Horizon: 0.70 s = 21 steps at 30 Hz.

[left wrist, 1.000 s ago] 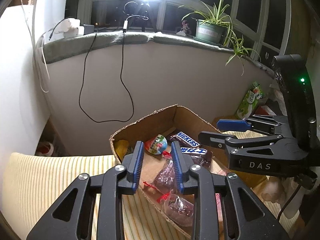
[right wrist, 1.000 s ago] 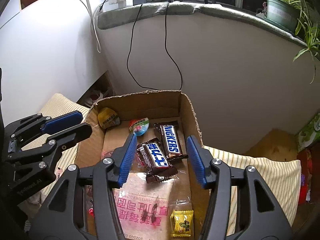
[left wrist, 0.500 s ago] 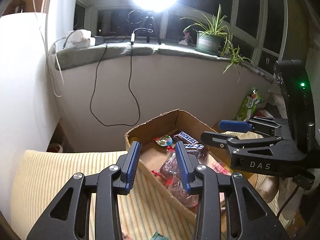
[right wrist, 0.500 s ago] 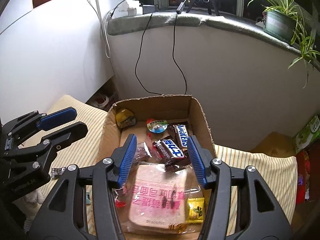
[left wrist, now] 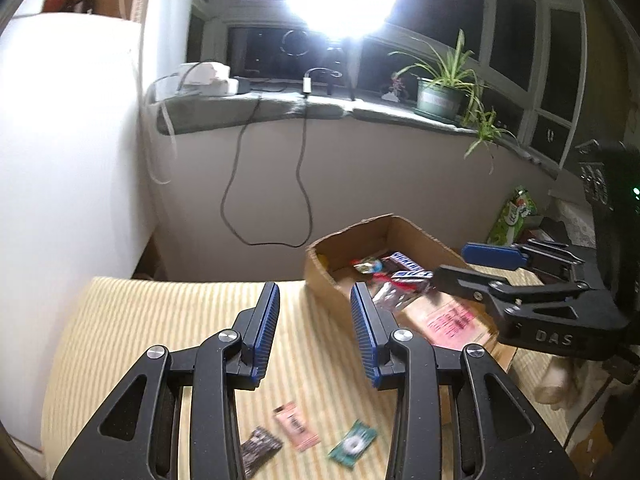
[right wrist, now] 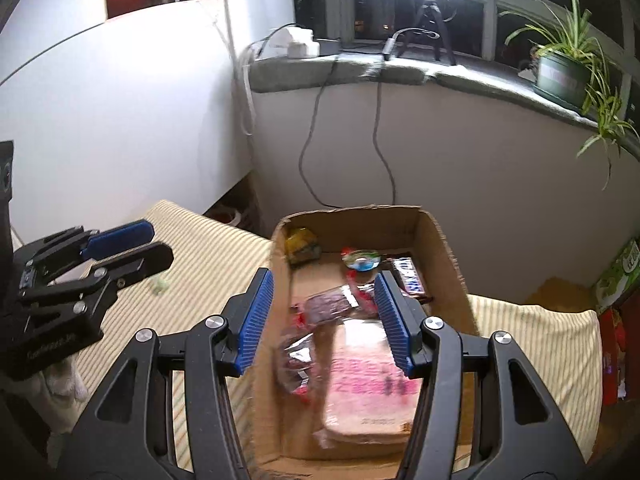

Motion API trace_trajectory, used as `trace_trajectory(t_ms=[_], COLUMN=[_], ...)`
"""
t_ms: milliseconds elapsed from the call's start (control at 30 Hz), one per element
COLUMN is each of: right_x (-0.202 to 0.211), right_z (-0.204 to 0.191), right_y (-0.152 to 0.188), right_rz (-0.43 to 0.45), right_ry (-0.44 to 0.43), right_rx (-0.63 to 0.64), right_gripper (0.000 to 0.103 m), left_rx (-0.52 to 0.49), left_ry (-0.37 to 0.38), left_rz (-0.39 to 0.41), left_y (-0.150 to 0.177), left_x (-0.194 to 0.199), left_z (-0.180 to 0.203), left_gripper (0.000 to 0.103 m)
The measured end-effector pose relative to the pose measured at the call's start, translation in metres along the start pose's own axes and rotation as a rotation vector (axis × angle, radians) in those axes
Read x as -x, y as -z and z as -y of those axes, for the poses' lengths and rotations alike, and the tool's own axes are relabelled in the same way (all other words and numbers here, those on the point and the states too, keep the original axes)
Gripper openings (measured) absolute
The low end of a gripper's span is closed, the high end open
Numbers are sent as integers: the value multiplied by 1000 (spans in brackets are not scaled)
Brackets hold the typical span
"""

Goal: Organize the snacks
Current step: 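Move both grippers back to the remaining dark candy and pink bar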

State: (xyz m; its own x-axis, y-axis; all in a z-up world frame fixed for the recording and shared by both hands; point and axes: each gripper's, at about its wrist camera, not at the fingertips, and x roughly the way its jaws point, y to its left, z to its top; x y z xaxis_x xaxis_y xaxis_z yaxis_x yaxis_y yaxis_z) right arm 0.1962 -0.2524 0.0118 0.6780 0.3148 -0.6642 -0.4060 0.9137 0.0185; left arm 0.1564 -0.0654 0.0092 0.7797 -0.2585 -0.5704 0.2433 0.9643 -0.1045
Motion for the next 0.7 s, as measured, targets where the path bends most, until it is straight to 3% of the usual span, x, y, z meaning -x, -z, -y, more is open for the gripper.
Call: trace_trajectory(t_ms=[133, 167, 200, 267, 500, 700], right_x=[3, 4, 5, 10, 12, -6], right_z=[-22, -27, -34, -42, -78, -112], right_y=[5, 6, 9, 13, 31, 57], right_rz=[-31, -37, -37, -23, -32, -86], right_ry=[-23, -30, -37, -51, -146, -188], right_rx=[36, 43, 51, 60, 99, 166], right_gripper=[55, 59, 73, 85, 90, 90], left_rx=[30, 40, 53, 79, 150, 128], left_ry=[-34, -43, -55, -77, -114, -83], left_rz=[-3, -6, -10, -19, -70, -118], left_y=[11, 14, 17, 24, 57, 82], left_x=[10, 12, 13, 16, 24, 25], left_z=[-24, -30, -38, -55, -96, -94], left_gripper=[46, 48, 50, 52, 53, 53])
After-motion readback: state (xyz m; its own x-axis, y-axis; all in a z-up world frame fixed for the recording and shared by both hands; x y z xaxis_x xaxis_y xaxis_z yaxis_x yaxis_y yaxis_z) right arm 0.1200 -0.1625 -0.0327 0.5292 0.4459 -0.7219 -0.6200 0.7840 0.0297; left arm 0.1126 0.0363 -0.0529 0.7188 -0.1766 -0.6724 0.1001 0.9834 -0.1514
